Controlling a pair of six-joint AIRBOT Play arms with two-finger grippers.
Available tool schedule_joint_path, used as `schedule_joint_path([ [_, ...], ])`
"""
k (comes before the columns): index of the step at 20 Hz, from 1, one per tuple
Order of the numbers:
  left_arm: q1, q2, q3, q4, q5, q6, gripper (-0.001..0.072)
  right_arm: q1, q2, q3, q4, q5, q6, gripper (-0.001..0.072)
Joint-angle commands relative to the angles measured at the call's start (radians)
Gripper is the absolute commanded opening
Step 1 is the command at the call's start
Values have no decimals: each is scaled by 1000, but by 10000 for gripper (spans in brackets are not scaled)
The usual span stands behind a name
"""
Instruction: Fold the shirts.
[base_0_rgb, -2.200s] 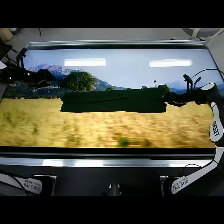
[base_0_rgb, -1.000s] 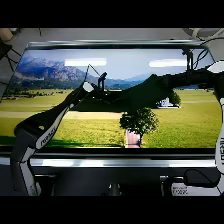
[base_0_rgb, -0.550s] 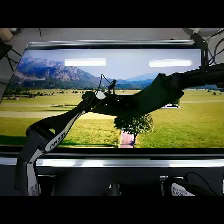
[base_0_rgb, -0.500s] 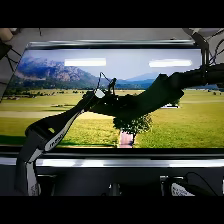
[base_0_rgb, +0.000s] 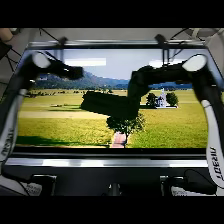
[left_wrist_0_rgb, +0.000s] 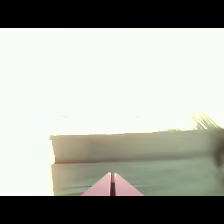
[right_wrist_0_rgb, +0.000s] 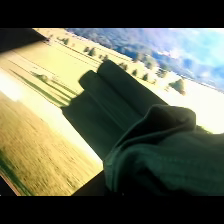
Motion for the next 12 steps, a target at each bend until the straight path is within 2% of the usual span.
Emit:
schedule_joint_path([
  [1,198,200,1,130,-69,-14,25,158,-139,1,119,-201,0,14],
  [5,275,325,-2,130,-97,-13,26,294,-306,1,326,-366,-71,14],
  [7,264,350,-2,129,-97,-10,26,337,-370,1,362,-425,-75,16],
  [8,250,353,-2,129,-97,-10,26,350,-394,1,372,-447,-70,70],
  [9,237,352,-2,130,-96,-10,26,358,-414,1,414,-460,-68,382],
  [10,223,349,-3,130,-96,-9,26,356,-417,1,445,-472,-94,630],
  [12,196,349,-26,130,-94,2,26,325,-388,1,438,-470,-150,633],
])
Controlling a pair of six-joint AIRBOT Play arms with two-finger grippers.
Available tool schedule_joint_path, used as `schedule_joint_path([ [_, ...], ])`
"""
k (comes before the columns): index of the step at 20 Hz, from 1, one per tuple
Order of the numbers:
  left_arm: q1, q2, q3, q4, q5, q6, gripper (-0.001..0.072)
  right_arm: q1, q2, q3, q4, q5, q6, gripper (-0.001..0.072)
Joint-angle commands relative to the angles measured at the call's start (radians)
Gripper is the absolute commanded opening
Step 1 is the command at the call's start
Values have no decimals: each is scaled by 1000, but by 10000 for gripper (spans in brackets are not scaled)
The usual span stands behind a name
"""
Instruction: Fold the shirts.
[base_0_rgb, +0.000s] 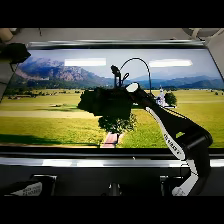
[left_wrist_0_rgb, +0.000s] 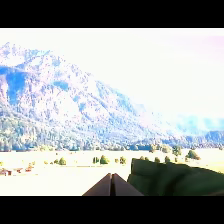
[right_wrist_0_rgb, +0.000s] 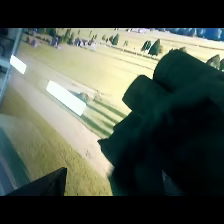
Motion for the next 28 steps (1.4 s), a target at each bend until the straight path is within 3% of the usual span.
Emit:
schedule_joint_path([
  [1,-32,13,-31,3,-1,13,26,-29,11,1,27,-29,-59,632],
  [3,-41,13,-60,3,-1,31,26,-118,75,1,-122,53,-39,631],
  [8,-41,13,-98,3,0,38,26,-388,162,-5,-793,512,259,632],
  [9,-41,13,-100,3,1,38,26,-412,162,-34,-847,557,272,632],
  [12,-41,13,-100,-1,0,37,26,-439,160,-178,-731,493,286,631],
  [14,-41,13,-100,-32,-1,37,26,-438,140,-257,-541,397,282,630],
  [17,-41,13,-100,-71,-1,33,27,-436,89,-276,-286,356,171,612],
  [21,-47,13,-100,-80,1,34,26,-383,55,-276,-230,312,155,607],
  [23,-47,13,-100,-79,1,35,27,-345,38,-275,-199,299,155,507],
  [24,-47,13,-100,-78,1,35,26,-334,35,-275,-180,286,150,381],
  [25,-47,13,-100,-72,0,34,27,-329,36,-275,-167,274,138,117],
  [26,-47,13,-100,-72,0,34,27,-334,36,-268,-147,273,115,12],
  [28,-47,13,-100,-72,0,34,27,-383,43,-211,-115,330,-79,12],
])
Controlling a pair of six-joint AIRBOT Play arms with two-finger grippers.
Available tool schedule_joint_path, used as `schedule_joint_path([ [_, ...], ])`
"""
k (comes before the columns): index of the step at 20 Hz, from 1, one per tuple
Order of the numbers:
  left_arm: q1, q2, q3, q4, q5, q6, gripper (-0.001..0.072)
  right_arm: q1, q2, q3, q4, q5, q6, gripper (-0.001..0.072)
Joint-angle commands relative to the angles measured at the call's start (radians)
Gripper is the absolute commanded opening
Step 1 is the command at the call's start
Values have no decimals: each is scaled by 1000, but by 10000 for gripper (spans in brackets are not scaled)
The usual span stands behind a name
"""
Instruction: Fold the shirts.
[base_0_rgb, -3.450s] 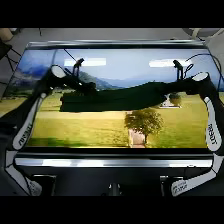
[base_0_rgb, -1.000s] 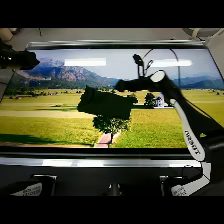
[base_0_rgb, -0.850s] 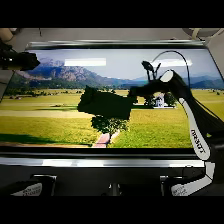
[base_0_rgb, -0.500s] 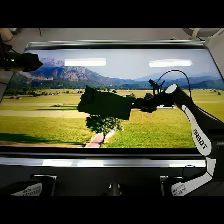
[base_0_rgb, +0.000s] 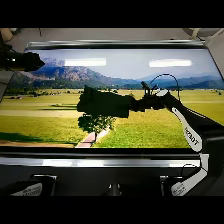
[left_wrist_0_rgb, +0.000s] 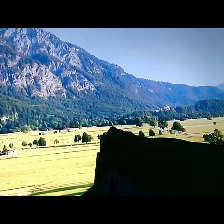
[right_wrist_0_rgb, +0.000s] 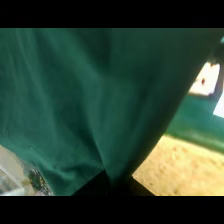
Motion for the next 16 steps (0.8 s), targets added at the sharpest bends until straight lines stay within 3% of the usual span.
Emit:
schedule_joint_path([
  [1,-1,0,0,1,0,-1,26,-66,6,82,68,76,-199,12],
  [8,-1,-2,0,2,0,-1,27,-563,119,243,-88,285,-123,13],
  [12,-1,-2,0,1,0,-1,27,-866,211,242,-330,417,-68,13],
  [16,-2,-2,0,0,0,-2,27,-1070,261,218,-669,576,-32,14],
])
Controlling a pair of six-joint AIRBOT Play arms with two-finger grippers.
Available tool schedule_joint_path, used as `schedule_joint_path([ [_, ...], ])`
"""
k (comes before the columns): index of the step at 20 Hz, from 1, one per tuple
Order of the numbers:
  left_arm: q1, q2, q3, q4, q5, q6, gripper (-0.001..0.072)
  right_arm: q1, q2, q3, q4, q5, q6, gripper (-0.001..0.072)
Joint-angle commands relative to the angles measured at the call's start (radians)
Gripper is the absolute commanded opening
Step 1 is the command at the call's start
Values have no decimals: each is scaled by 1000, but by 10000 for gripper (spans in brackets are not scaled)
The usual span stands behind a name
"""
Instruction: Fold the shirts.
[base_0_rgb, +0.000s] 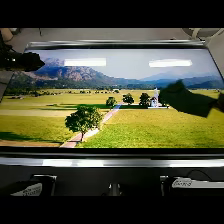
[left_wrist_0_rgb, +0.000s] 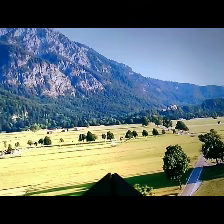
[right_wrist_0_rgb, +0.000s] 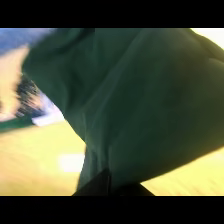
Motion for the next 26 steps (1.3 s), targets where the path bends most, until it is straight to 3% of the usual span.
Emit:
schedule_joint_path([
  [1,-6,0,0,0,0,0,27,-182,55,-51,-310,124,35,14],
  [10,-52,0,0,0,0,0,27,-288,215,-547,-380,-98,118,14],
  [16,-52,0,0,0,-2,0,27,-288,282,-630,-515,-106,165,13],
  [22,-52,0,0,0,-3,0,27,-288,283,-638,-508,-139,171,20],
  [23,-52,0,0,0,-3,0,27,-288,283,-637,-510,-143,163,91],
  [26,-52,5,11,-21,-3,0,27,-288,293,-537,-505,-144,111,543],
])
